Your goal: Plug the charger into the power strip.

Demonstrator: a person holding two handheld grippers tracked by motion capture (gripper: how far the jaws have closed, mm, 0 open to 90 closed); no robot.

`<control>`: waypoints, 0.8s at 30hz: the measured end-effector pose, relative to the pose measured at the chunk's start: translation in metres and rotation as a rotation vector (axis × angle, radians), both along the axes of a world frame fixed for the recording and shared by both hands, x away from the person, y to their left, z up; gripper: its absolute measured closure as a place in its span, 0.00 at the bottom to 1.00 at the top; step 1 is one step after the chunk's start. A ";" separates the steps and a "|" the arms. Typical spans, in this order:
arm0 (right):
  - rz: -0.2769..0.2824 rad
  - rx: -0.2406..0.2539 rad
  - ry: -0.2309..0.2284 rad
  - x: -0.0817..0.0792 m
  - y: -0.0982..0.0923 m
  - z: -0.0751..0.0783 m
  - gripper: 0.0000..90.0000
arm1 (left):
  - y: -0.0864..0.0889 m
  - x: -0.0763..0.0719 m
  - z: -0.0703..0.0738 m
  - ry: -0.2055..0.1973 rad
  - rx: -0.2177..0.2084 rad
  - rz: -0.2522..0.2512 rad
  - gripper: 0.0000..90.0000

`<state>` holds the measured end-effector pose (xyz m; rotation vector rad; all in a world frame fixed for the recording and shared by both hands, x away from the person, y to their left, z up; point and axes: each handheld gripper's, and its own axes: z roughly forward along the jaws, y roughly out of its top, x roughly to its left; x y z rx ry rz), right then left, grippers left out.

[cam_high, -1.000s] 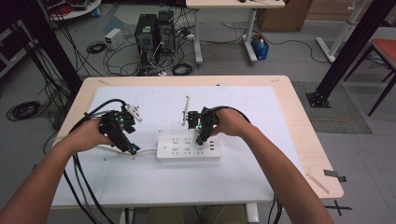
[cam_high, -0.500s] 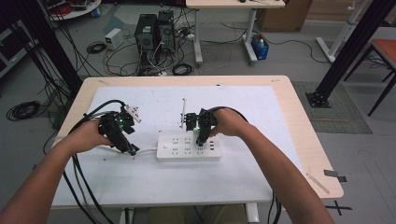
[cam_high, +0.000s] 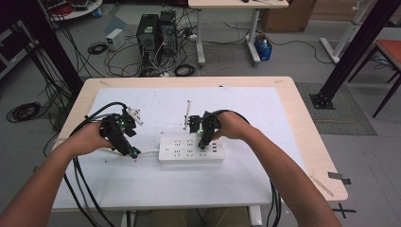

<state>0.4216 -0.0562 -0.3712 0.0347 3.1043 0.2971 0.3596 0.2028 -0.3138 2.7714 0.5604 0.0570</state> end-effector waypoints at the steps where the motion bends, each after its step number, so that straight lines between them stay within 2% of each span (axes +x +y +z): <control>1: 0.001 0.009 0.009 0.001 -0.001 0.000 0.69 | 0.000 0.000 0.000 -0.003 0.002 -0.003 0.26; 5: -0.010 0.035 0.035 0.005 -0.004 -0.002 0.70 | -0.002 0.002 -0.001 0.001 -0.002 0.000 0.26; 8: -0.023 0.065 0.022 0.003 -0.007 -0.003 0.70 | -0.004 0.004 -0.001 -0.001 -0.004 0.000 0.26; 10: -0.014 0.068 -0.016 -0.003 -0.007 -0.004 0.70 | -0.006 0.005 -0.002 0.000 -0.008 -0.001 0.26; 12: 0.014 0.062 -0.080 -0.012 -0.006 -0.005 0.70 | -0.007 0.006 -0.002 0.006 -0.004 -0.012 0.26; 14: -0.007 0.059 -0.057 -0.010 -0.006 -0.004 0.70 | -0.007 0.006 -0.002 0.008 -0.013 -0.020 0.26; 19: -0.033 0.092 0.047 0.006 -0.010 -0.005 0.69 | -0.006 0.006 -0.001 0.004 -0.020 -0.019 0.26; 24: -0.037 0.113 0.037 0.004 -0.012 -0.007 0.70 | -0.009 0.005 -0.002 0.007 -0.026 -0.029 0.26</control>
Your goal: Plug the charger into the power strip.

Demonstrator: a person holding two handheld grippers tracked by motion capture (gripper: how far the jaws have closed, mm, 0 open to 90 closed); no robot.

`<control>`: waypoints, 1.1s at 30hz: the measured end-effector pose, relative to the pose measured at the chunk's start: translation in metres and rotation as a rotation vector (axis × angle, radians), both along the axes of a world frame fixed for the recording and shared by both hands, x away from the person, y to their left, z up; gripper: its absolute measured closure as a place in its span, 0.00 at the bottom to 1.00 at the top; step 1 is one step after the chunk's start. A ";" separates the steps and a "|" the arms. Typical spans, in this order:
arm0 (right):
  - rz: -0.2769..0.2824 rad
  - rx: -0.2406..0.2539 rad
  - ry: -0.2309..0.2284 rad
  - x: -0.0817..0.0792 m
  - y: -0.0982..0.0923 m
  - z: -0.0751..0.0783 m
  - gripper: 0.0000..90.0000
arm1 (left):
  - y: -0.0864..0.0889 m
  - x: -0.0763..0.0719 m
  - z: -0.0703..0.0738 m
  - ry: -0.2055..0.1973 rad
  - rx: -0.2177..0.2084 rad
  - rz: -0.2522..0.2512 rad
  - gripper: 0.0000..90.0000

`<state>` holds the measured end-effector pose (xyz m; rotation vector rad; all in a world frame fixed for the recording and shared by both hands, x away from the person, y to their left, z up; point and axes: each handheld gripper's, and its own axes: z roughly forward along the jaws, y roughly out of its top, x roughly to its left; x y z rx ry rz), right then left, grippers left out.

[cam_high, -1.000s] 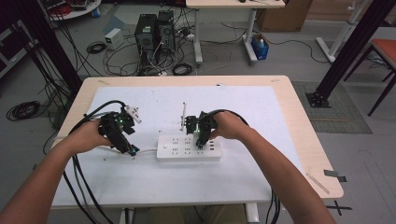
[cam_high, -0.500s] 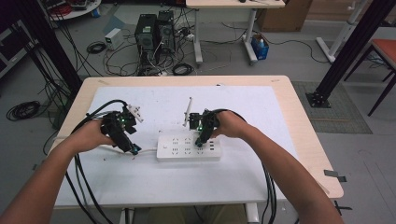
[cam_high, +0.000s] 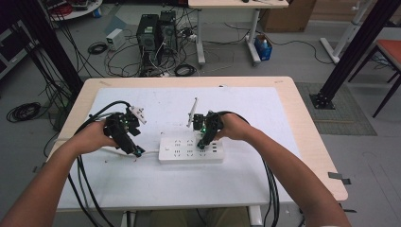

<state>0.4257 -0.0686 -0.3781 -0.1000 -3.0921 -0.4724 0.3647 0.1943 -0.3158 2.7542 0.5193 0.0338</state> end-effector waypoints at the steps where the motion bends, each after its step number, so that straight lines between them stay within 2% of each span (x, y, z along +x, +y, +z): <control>1: 0.000 0.000 0.000 0.000 0.000 0.000 0.70 | 0.000 0.000 0.000 0.000 0.000 0.000 0.26; 2: 0.020 -0.013 -0.046 -0.006 0.002 0.000 0.70 | -0.001 0.000 -0.001 0.003 0.002 -0.006 0.26; 4: 0.033 -0.024 -0.064 -0.008 0.003 -0.001 0.70 | -0.002 0.002 -0.001 0.005 0.005 -0.006 0.26; 6: 0.036 -0.027 -0.056 -0.007 0.004 -0.001 0.70 | -0.004 0.003 -0.001 0.005 0.000 -0.005 0.26; 8: 0.025 -0.016 -0.020 -0.001 0.002 -0.002 0.70 | -0.005 0.003 -0.002 0.005 -0.005 0.001 0.26; 10: 0.028 -0.013 -0.020 -0.001 0.002 -0.003 0.70 | -0.005 0.003 -0.002 0.008 0.005 -0.007 0.26; 11: 0.030 -0.020 -0.041 -0.005 0.003 -0.003 0.70 | -0.006 0.003 -0.002 0.007 0.005 -0.010 0.26; 13: 0.063 -0.050 -0.120 -0.015 0.008 -0.004 0.70 | -0.007 0.003 -0.003 0.010 0.000 -0.007 0.26; 16: 0.092 -0.093 -0.104 -0.012 0.014 -0.003 0.70 | -0.008 0.003 -0.003 0.012 0.000 -0.009 0.26; 17: 0.092 -0.093 -0.104 -0.012 0.014 -0.003 0.70 | -0.008 0.003 -0.003 0.012 0.000 -0.009 0.26; 19: 0.106 -0.112 -0.066 -0.006 0.016 -0.003 0.70 | -0.009 0.001 -0.002 0.006 -0.005 -0.011 0.26; 23: 0.089 -0.100 -0.061 -0.006 0.015 -0.003 0.69 | -0.007 0.001 -0.002 0.008 0.004 -0.009 0.26; 29: 0.080 -0.105 -0.062 -0.007 0.015 -0.002 0.69 | -0.006 -0.001 -0.001 0.002 -0.001 -0.013 0.26; 33: 0.080 -0.090 -0.058 -0.006 0.013 -0.003 0.69 | -0.005 -0.002 -0.002 0.003 -0.009 -0.011 0.26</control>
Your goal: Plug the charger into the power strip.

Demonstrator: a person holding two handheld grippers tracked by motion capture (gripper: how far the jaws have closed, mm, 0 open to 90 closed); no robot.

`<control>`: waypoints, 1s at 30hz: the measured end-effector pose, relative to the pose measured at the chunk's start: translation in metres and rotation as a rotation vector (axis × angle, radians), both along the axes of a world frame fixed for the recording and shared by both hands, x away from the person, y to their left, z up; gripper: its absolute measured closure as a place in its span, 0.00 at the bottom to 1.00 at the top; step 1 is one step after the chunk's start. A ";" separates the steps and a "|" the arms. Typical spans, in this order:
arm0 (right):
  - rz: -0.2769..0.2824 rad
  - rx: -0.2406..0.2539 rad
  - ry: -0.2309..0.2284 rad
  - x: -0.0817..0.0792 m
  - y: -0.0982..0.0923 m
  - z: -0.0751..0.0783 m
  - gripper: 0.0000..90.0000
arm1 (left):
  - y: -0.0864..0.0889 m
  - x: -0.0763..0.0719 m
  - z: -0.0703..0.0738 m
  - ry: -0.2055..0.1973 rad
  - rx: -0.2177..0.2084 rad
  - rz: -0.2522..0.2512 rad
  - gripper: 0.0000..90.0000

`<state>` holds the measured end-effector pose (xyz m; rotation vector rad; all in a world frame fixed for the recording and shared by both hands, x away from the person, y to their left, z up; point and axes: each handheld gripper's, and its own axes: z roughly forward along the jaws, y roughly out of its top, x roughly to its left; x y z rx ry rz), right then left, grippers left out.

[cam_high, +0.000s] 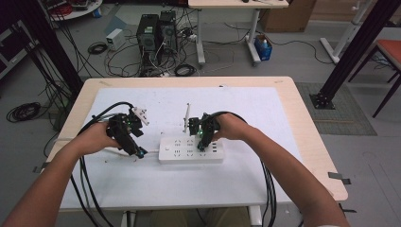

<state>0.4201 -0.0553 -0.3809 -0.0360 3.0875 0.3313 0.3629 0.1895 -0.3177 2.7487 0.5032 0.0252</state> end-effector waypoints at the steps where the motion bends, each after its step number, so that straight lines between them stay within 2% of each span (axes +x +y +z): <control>1: 0.000 0.003 0.000 0.000 0.000 0.000 0.69 | 0.000 0.000 -0.001 0.000 0.000 -0.001 0.26; 9: -0.005 0.043 0.019 0.002 -0.006 -0.001 0.69 | 0.002 0.000 -0.003 0.002 -0.002 0.000 0.26; 11: -0.014 0.050 0.038 0.005 -0.007 -0.001 0.69 | 0.002 0.000 -0.002 0.002 -0.004 0.001 0.26; 18: -0.020 0.122 0.037 0.005 -0.017 -0.004 0.70 | 0.004 0.000 -0.004 0.007 -0.001 0.006 0.26; 20: -0.012 0.108 0.026 0.003 -0.014 -0.004 0.70 | 0.004 0.000 -0.004 0.007 -0.003 0.005 0.26; 26: 0.004 0.093 0.049 0.007 -0.012 -0.003 0.69 | 0.000 0.001 -0.006 0.003 -0.012 0.009 0.26; 27: 0.005 0.078 0.051 0.007 -0.011 -0.002 0.67 | -0.001 0.000 -0.007 0.004 -0.009 0.011 0.26; 28: -0.018 0.055 0.072 0.009 -0.010 -0.002 0.46 | -0.002 0.000 -0.007 0.005 -0.005 0.008 0.26; 29: -0.065 0.043 0.078 0.011 -0.009 0.000 0.35 | -0.003 -0.002 -0.007 -0.001 -0.007 0.003 0.26; 30: -0.131 0.108 0.070 0.014 -0.016 0.010 0.32 | -0.003 -0.002 -0.006 -0.006 -0.011 0.005 0.26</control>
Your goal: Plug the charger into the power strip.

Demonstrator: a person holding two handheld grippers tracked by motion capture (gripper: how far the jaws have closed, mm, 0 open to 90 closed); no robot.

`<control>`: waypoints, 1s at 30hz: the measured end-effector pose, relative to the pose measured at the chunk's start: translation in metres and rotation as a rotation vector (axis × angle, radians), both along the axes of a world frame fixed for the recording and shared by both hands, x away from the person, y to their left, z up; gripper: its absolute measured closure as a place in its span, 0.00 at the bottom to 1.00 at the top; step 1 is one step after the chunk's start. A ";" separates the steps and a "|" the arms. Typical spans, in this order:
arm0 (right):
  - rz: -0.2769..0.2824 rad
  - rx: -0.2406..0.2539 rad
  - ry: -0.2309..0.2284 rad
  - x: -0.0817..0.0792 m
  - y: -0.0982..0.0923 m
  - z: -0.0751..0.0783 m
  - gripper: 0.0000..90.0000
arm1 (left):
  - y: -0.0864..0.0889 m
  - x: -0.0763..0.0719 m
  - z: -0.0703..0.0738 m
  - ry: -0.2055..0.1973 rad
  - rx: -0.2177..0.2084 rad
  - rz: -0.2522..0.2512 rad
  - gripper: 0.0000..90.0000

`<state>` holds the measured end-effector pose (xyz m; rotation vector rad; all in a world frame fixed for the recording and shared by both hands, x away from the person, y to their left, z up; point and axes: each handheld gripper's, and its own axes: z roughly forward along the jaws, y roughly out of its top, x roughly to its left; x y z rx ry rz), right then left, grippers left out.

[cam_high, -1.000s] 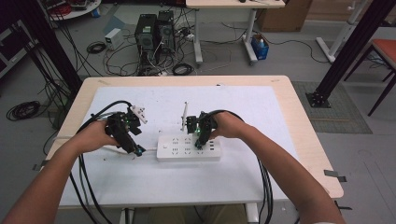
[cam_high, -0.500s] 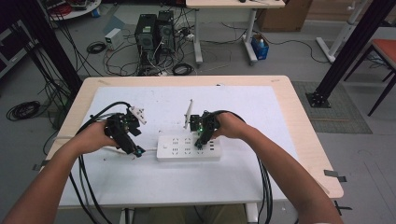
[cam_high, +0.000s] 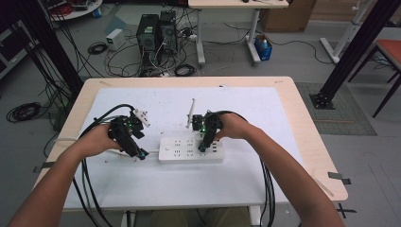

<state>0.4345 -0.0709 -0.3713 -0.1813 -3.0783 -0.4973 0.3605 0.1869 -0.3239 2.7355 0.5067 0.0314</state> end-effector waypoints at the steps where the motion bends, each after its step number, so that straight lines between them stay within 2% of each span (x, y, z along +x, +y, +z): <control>1: -0.020 0.078 0.011 0.002 -0.007 0.008 0.28 | 0.000 -0.001 0.001 -0.006 -0.007 0.001 0.26; 2: -0.062 0.156 0.018 0.003 -0.016 0.017 0.23 | 0.001 -0.001 0.002 -0.011 -0.010 0.003 0.26; 3: -0.104 0.206 0.011 0.004 -0.026 0.026 0.23 | 0.002 -0.002 0.003 -0.015 -0.016 0.011 0.26; 4: -0.141 0.232 0.000 0.004 -0.037 0.034 0.23 | 0.003 -0.002 0.005 -0.020 -0.016 0.016 0.26; 6: -0.224 0.252 -0.053 0.003 -0.062 0.047 0.23 | 0.004 -0.001 0.008 -0.030 -0.013 0.020 0.26; 8: -0.304 0.232 -0.083 -0.002 -0.086 0.054 0.12 | 0.004 -0.002 0.012 -0.052 -0.014 0.039 0.26; 10: -0.362 0.190 -0.106 -0.011 -0.108 0.059 0.12 | 0.005 -0.003 0.016 -0.068 -0.015 0.048 0.26; 12: -0.395 0.142 -0.114 -0.023 -0.128 0.061 0.12 | 0.005 -0.004 0.019 -0.074 -0.009 0.056 0.26; 14: -0.420 0.107 -0.125 -0.031 -0.140 0.061 0.12 | 0.005 -0.005 0.021 -0.079 0.002 0.060 0.26; 17: -0.438 0.057 -0.115 -0.045 -0.158 0.062 0.12 | 0.005 -0.005 0.022 -0.087 -0.010 0.081 0.26; 21: -0.461 0.028 -0.114 -0.053 -0.173 0.066 0.12 | 0.006 -0.006 0.023 -0.092 0.010 0.075 0.26; 23: -0.472 0.028 -0.121 -0.057 -0.180 0.069 0.12 | 0.007 -0.006 0.024 -0.096 0.002 0.088 0.26; 27: -0.475 0.024 -0.114 -0.061 -0.185 0.068 0.12 | 0.008 -0.004 0.026 -0.099 -0.002 0.089 0.26; 30: -0.476 0.007 -0.111 -0.062 -0.189 0.064 0.12 | 0.006 -0.003 0.026 -0.099 0.010 0.075 0.26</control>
